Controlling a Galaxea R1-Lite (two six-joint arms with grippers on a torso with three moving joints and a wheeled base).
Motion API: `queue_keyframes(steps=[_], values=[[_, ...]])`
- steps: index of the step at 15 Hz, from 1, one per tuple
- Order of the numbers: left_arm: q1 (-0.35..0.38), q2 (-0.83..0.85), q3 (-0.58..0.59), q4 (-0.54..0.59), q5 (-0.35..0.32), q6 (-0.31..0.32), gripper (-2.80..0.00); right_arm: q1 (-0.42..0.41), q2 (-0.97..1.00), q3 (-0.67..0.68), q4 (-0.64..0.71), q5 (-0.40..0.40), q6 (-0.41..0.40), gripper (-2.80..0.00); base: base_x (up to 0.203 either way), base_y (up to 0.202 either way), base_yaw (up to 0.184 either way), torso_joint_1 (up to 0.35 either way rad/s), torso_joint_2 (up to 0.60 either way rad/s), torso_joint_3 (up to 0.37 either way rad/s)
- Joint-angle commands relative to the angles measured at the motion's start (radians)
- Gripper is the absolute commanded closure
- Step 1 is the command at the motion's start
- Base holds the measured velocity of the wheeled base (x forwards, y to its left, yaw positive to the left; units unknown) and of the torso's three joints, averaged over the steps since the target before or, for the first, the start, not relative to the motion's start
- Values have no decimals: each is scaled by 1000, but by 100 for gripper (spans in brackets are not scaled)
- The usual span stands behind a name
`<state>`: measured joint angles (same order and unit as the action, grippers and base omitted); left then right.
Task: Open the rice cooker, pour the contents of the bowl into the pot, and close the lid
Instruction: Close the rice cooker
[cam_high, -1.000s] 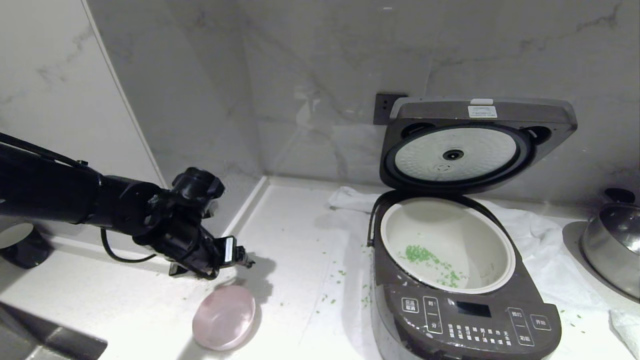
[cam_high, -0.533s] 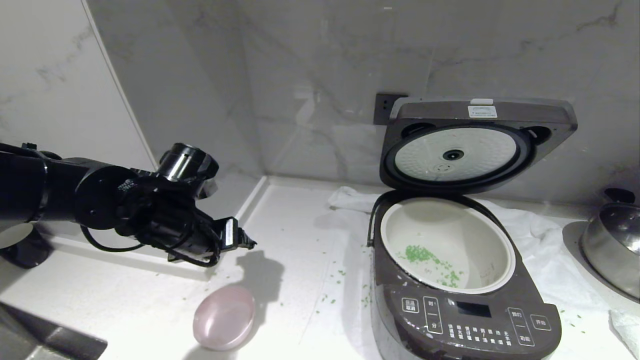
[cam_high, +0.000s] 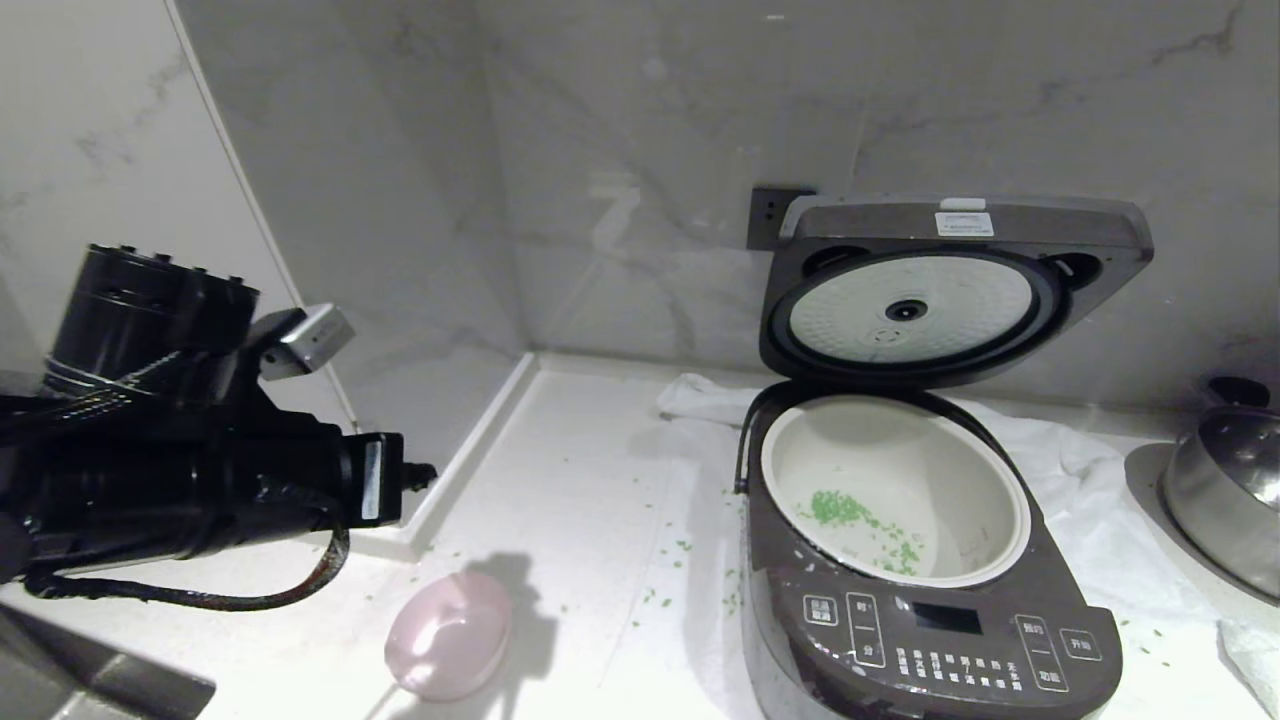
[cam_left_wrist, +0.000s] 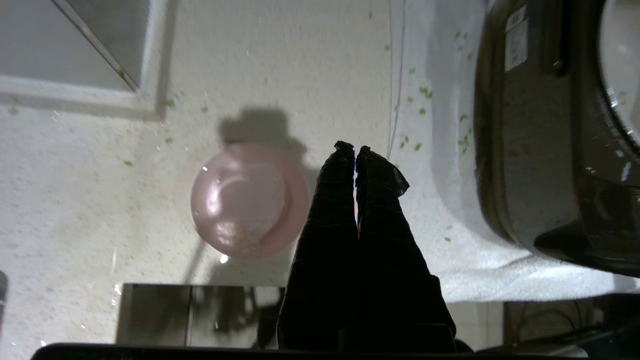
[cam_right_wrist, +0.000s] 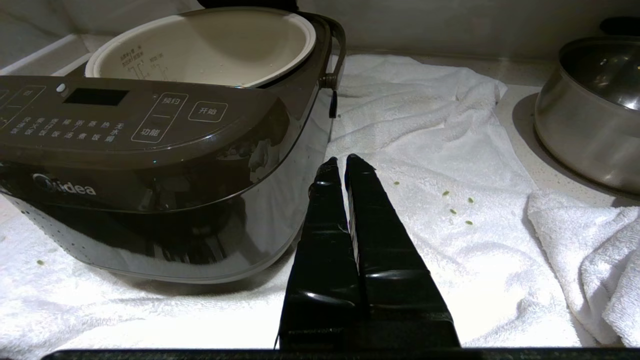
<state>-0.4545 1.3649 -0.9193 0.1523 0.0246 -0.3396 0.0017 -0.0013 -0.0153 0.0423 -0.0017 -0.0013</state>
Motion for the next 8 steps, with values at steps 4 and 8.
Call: queue_keyframes(steps=[4, 8], values=[[-10, -340, 110, -97, 121, 19, 0, 1, 1, 0, 1, 0, 0, 0, 0, 0, 0, 0, 0, 0], [128, -528, 133, -129, 207, 149, 0, 0, 0, 0, 1, 0, -1, 0, 0, 0, 0, 0, 0, 0]])
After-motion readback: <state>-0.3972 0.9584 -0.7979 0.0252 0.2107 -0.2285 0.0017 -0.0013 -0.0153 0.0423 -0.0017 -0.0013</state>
